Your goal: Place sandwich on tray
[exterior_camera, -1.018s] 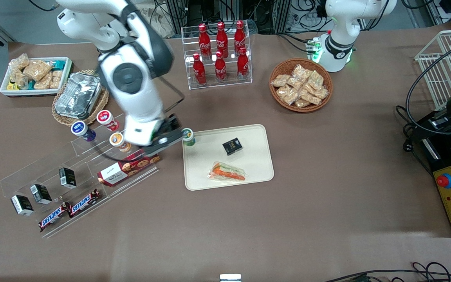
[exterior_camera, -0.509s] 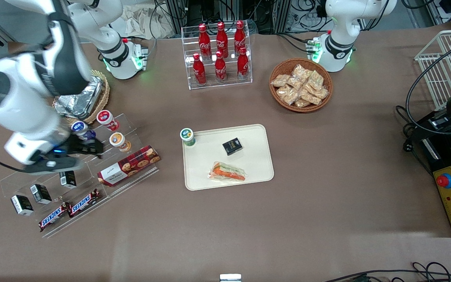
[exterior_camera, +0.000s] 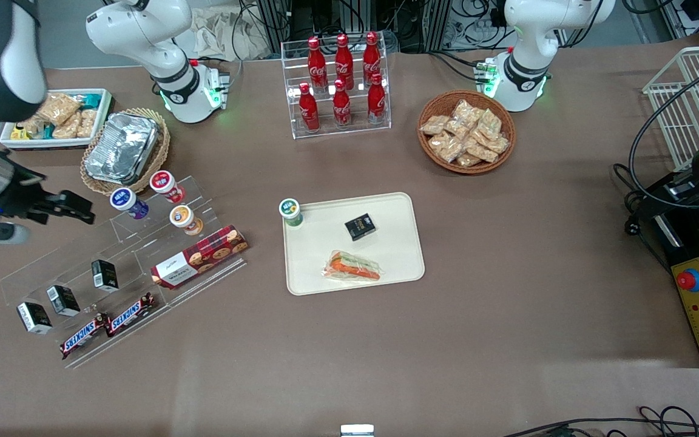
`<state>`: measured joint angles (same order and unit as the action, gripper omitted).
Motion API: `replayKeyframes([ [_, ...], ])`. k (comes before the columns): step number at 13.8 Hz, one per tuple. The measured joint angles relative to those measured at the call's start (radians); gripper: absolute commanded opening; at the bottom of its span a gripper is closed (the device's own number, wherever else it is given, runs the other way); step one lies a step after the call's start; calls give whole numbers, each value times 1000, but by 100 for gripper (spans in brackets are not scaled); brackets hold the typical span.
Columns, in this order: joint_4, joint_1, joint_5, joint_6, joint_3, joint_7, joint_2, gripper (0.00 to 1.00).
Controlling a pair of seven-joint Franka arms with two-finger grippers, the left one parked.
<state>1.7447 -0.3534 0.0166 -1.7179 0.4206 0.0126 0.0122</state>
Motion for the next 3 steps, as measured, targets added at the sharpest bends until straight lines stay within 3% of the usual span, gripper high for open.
replayKeyframes([
  [3,0,60,1,68,-5,-4,36,99],
])
